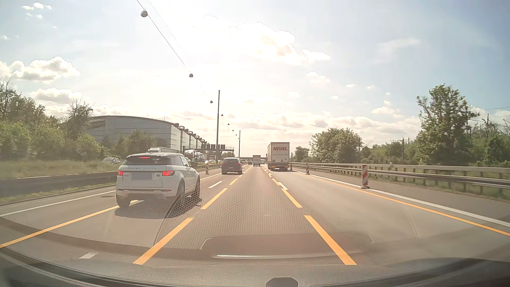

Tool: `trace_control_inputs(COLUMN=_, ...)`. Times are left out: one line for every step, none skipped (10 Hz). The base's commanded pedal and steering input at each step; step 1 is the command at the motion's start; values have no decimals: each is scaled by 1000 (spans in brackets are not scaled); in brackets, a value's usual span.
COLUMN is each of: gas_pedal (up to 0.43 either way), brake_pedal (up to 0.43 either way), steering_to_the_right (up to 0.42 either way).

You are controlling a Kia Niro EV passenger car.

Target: Follow the waypoints while adhering to traffic rules and regulations

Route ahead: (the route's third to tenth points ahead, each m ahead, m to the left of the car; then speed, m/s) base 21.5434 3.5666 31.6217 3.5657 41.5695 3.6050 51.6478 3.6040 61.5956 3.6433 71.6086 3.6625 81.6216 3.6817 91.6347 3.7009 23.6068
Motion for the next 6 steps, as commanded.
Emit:
trace_control_inputs(gas_pedal=87, brake_pedal=0, steering_to_the_right=1)
trace_control_inputs(gas_pedal=87, brake_pedal=0, steering_to_the_right=1)
trace_control_inputs(gas_pedal=98, brake_pedal=0, steering_to_the_right=1)
trace_control_inputs(gas_pedal=130, brake_pedal=0, steering_to_the_right=1)
trace_control_inputs(gas_pedal=150, brake_pedal=0, steering_to_the_right=1)
trace_control_inputs(gas_pedal=150, brake_pedal=0, steering_to_the_right=1)
